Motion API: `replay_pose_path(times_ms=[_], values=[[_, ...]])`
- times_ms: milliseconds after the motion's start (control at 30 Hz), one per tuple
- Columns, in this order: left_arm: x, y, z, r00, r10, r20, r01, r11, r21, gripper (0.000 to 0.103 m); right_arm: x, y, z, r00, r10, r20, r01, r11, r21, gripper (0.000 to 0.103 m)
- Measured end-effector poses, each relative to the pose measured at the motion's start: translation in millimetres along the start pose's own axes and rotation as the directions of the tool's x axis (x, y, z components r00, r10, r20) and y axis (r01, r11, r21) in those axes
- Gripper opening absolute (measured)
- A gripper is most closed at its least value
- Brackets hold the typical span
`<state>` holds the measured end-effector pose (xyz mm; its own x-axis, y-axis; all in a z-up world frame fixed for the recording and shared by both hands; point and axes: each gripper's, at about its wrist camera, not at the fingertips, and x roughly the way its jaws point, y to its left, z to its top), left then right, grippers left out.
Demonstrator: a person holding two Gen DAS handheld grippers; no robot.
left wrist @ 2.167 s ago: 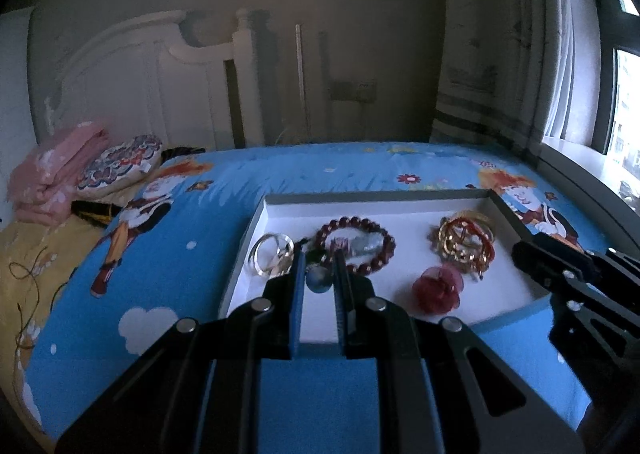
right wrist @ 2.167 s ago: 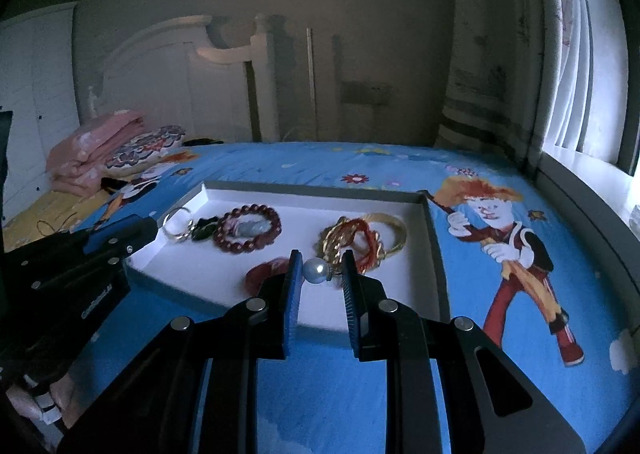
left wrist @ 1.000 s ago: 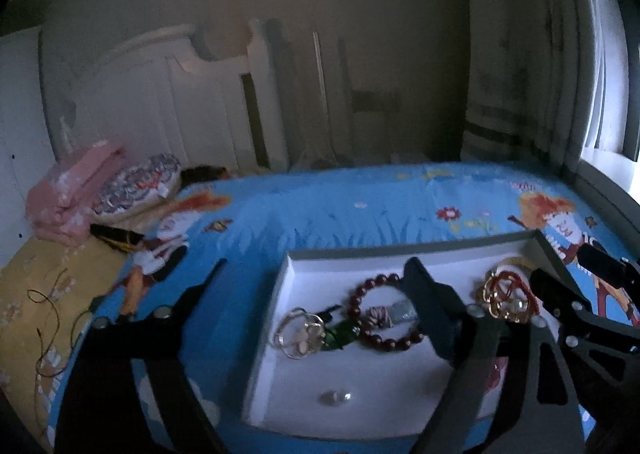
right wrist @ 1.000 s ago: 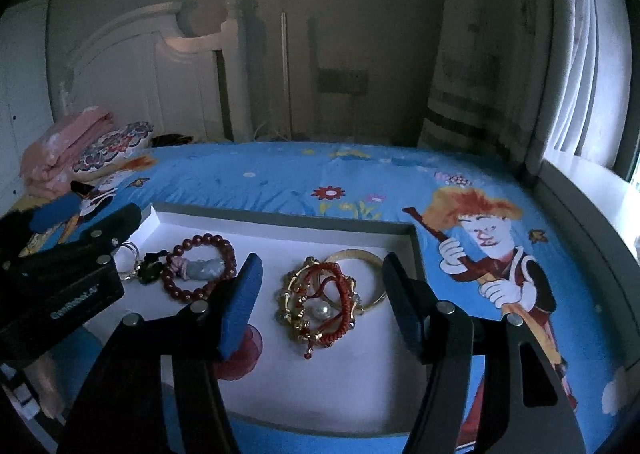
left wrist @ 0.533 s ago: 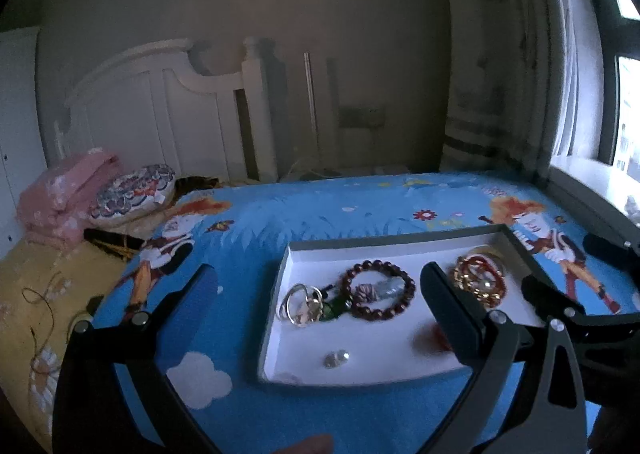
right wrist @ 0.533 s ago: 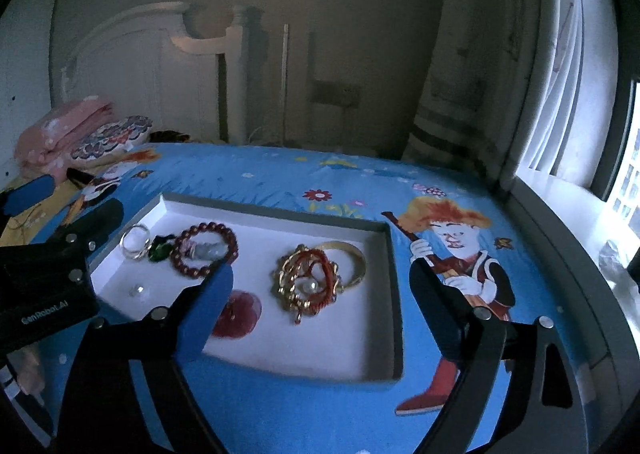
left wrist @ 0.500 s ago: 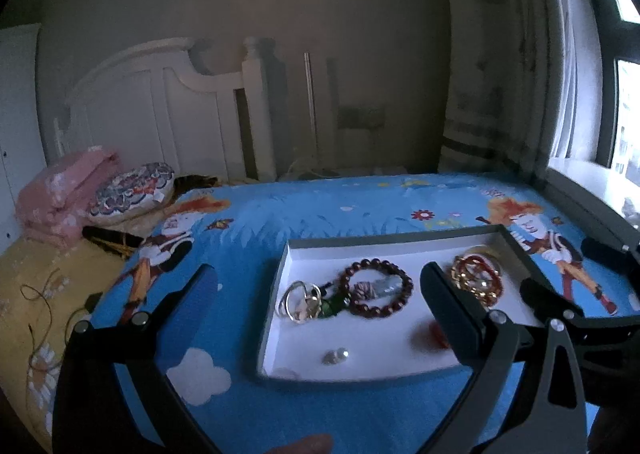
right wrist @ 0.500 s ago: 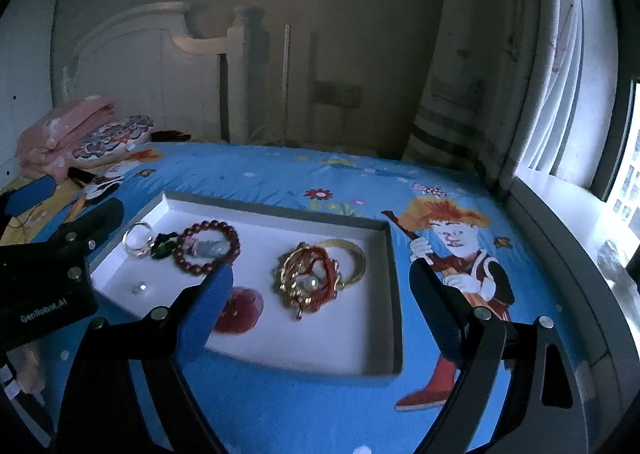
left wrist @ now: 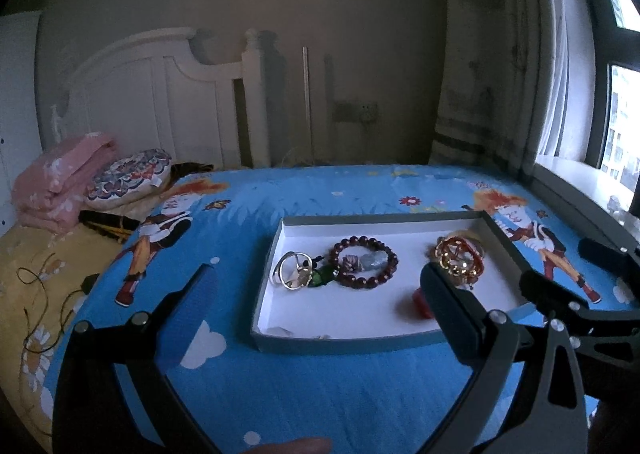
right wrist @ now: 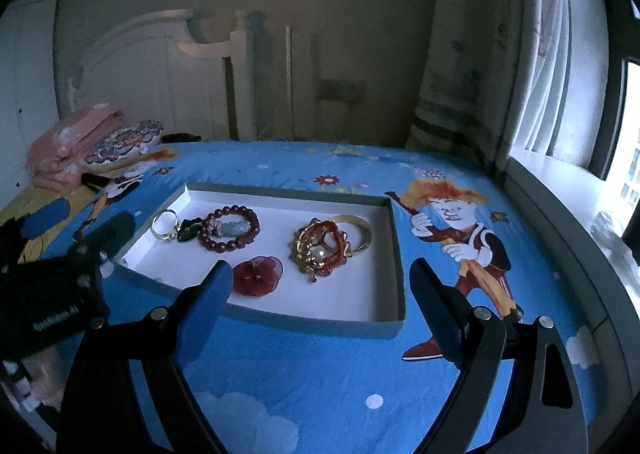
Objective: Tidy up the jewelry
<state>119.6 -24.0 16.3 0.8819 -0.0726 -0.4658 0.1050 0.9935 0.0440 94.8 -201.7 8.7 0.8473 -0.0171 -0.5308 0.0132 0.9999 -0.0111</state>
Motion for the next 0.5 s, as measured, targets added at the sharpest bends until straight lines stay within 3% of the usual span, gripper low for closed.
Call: replay_pose_path(times_ms=[500], values=[[1.6,1.5,-0.6,1.0,0.003,-0.017,-0.003,1.0,-0.015,0.098,-1.2,-1.5,-0.5,1.0,-0.021,-0.014,0.021,1.0,0.006,0.084]])
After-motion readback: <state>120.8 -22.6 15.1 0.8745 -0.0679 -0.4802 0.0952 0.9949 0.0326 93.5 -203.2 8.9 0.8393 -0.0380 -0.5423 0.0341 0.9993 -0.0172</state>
